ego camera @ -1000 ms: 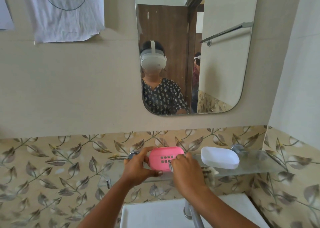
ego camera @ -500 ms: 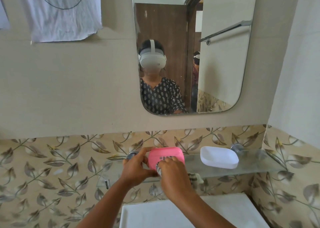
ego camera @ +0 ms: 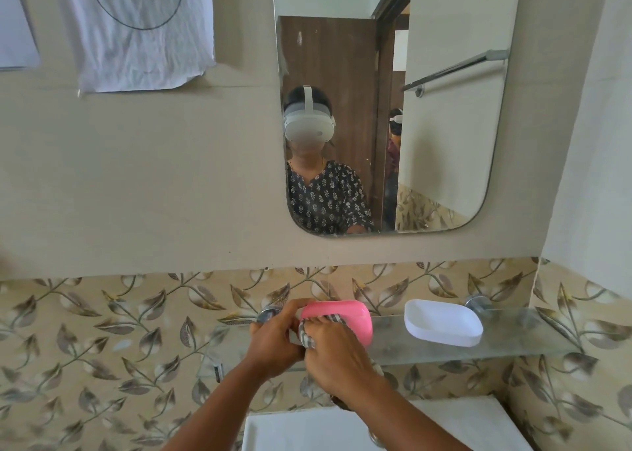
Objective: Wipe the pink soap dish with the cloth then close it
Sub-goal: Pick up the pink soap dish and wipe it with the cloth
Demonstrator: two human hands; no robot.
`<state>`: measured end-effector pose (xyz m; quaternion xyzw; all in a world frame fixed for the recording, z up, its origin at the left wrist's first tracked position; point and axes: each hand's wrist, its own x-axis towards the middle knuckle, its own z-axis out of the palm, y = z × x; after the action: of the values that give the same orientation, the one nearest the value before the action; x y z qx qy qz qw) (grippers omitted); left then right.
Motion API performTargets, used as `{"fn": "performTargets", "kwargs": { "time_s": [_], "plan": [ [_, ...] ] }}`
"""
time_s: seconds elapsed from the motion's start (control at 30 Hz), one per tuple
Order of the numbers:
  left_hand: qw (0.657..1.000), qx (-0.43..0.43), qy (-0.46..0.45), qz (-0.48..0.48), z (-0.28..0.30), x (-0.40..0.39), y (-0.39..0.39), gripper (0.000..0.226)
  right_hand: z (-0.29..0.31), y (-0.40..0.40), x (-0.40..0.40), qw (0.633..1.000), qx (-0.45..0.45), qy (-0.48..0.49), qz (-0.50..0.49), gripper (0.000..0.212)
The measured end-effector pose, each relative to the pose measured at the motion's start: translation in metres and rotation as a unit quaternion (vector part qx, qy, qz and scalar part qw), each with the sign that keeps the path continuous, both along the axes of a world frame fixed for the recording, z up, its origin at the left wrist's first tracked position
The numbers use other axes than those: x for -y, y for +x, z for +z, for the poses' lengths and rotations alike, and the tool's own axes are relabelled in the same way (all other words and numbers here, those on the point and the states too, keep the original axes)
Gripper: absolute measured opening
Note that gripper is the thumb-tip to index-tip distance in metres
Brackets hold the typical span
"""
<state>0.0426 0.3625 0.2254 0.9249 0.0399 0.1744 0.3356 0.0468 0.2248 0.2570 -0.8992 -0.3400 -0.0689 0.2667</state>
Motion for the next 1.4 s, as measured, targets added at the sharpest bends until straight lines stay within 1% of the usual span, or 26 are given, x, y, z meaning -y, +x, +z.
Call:
{"fn": "performTargets", "kwargs": {
  "time_s": [0.13, 0.27, 0.37, 0.47, 0.53, 0.7, 0.9, 1.07, 1.23, 1.33, 1.4],
  "plan": [
    [1.000, 0.000, -0.018, -0.015, 0.000, -0.001, 0.001, 0.067, 0.002, 0.007, -0.002, 1.000, -0.003, -0.005, -0.016, 0.036],
    [0.999, 0.001, -0.040, -0.021, 0.000, 0.000, -0.001, 0.078, -0.001, 0.012, -0.001, 0.998, -0.014, 0.020, -0.049, 0.037],
    [0.999, 0.000, -0.041, -0.022, 0.001, 0.001, -0.001, 0.081, -0.002, 0.014, 0.004, 0.996, 0.036, 0.020, -0.076, 0.042],
    [0.999, 0.003, -0.038, -0.021, 0.000, 0.001, -0.001, 0.082, -0.003, 0.010, 0.002, 0.994, 0.060, 0.016, -0.091, 0.034],
    [0.999, 0.007, -0.029, -0.017, 0.001, 0.001, -0.001, 0.080, -0.006, 0.006, -0.004, 0.995, 0.061, 0.005, -0.077, 0.030],
    [1.000, 0.005, -0.007, -0.002, 0.004, 0.001, -0.003, 0.076, -0.007, 0.012, -0.011, 0.996, 0.073, -0.034, -0.023, 0.036],
    [1.000, 0.011, -0.009, 0.000, 0.008, 0.006, -0.006, 0.078, 0.001, 0.025, -0.013, 0.996, 0.074, -0.045, -0.027, 0.027],
    [1.000, 0.014, -0.021, 0.004, 0.007, 0.007, -0.007, 0.078, 0.011, 0.032, -0.001, 0.992, 0.072, -0.064, -0.081, 0.031],
    [0.999, 0.023, -0.022, 0.009, 0.004, 0.007, -0.006, 0.080, 0.016, 0.043, 0.010, 0.987, 0.053, -0.055, -0.139, 0.013],
    [1.000, 0.021, -0.018, 0.006, 0.005, 0.007, -0.006, 0.080, 0.015, 0.043, 0.007, 0.987, 0.049, -0.050, -0.142, 0.017],
    [1.000, 0.017, -0.024, 0.004, 0.006, 0.006, -0.006, 0.079, 0.014, 0.040, 0.004, 0.990, 0.062, -0.053, -0.118, 0.031]
  ]
}}
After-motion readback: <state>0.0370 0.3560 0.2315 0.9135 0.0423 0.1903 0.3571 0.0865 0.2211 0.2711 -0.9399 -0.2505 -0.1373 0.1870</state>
